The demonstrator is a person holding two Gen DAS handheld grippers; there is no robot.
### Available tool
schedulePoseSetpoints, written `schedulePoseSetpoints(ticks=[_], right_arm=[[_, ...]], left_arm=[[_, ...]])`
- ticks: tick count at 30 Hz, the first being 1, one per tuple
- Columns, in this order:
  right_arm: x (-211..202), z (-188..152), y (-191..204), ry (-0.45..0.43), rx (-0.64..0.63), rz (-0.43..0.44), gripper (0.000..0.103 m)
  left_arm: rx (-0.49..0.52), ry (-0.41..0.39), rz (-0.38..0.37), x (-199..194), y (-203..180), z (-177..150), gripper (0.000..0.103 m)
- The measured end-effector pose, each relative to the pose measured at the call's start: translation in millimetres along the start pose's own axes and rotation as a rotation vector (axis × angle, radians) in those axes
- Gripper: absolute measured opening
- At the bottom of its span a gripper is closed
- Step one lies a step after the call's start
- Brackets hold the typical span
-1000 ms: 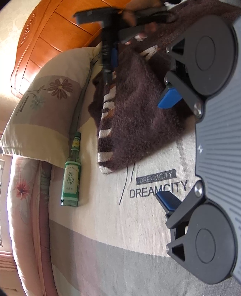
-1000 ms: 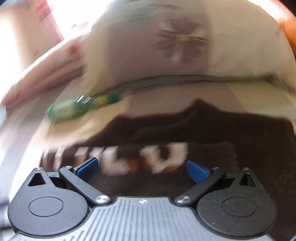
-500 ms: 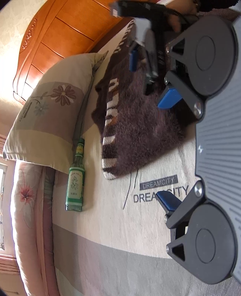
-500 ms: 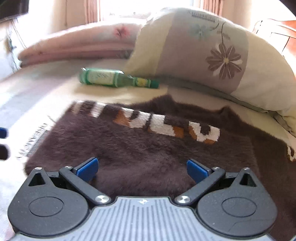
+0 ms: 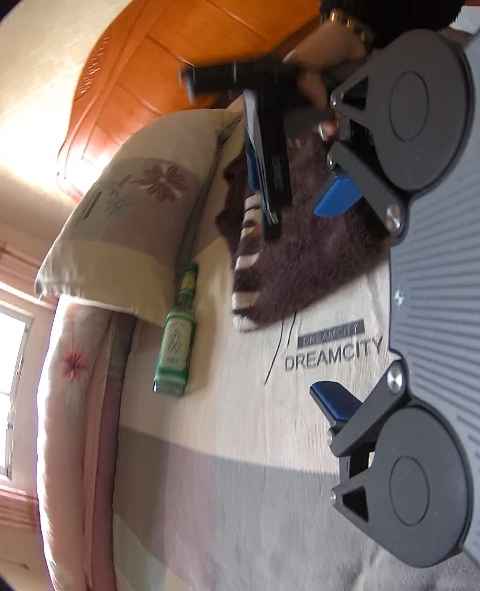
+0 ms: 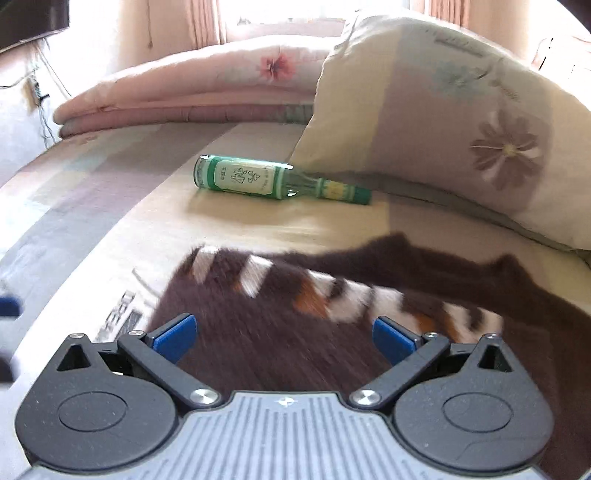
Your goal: Fold clothes
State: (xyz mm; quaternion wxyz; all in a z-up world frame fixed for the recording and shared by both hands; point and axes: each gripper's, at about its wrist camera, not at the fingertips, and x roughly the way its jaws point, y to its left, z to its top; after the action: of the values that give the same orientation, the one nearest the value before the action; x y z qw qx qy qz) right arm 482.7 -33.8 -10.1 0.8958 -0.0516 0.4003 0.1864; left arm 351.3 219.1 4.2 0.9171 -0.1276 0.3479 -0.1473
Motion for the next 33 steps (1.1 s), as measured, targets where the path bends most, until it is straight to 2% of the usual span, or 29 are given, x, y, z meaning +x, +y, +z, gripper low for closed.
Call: schedulePoseSetpoints(ticks=[3,7,10,13,18,23,26,29,31,33], right_arm=[[43.4,-0.1,5.8,0.112,0.020,0.000,0.103],[38.0,2.2,8.7,0.082,0.031,-0.012,0.103],[33.1,12.0,2.9,0.035,0.086,-0.034,0.103],[48.2,20.7,-1.8,0.039,0.119,-0.071,0.103],[77.0,18.7,-7.4,0.053,0.130,-0.070,0.103],[36.7,10.4,-9.8,0.065,0.119,-0.015,0.103],[3.1,-18.0,2.4,0.023,0.037,0.050,0.103],[-8.6,-53.4,15.9,0.044,-0.029,0.048,0.103],[-19.3,-69.6,19.5,0.011,-0.031,0.043,0.103],[-34.7,-76.7,15.2,-0.002,0.003,0.073,0.103]], left_arm=[[-0.042,-0.021,-0.010,-7.0,13.8,1.8,0.096],[-0.085,-0.044,-0.020,-12.3,23.4,3.1,0.096],[-0.089,-0.048,-0.017,-13.0,22.8,2.9,0.096],[-0.078,-0.044,-0.010,-12.0,19.9,2.4,0.096],[-0.083,-0.030,0.010,-6.2,21.3,2.1,0.096],[-0.070,-0.018,0.029,-5.7,17.1,1.0,0.096],[-0.055,-0.018,0.013,-4.9,11.0,0.8,0.096],[-0.022,-0.001,0.016,-0.3,1.6,0.1,0.096],[0.000,0.013,0.015,3.9,-5.6,-0.2,0.096],[0.021,0.024,0.009,7.8,-13.4,-0.8,0.096]])
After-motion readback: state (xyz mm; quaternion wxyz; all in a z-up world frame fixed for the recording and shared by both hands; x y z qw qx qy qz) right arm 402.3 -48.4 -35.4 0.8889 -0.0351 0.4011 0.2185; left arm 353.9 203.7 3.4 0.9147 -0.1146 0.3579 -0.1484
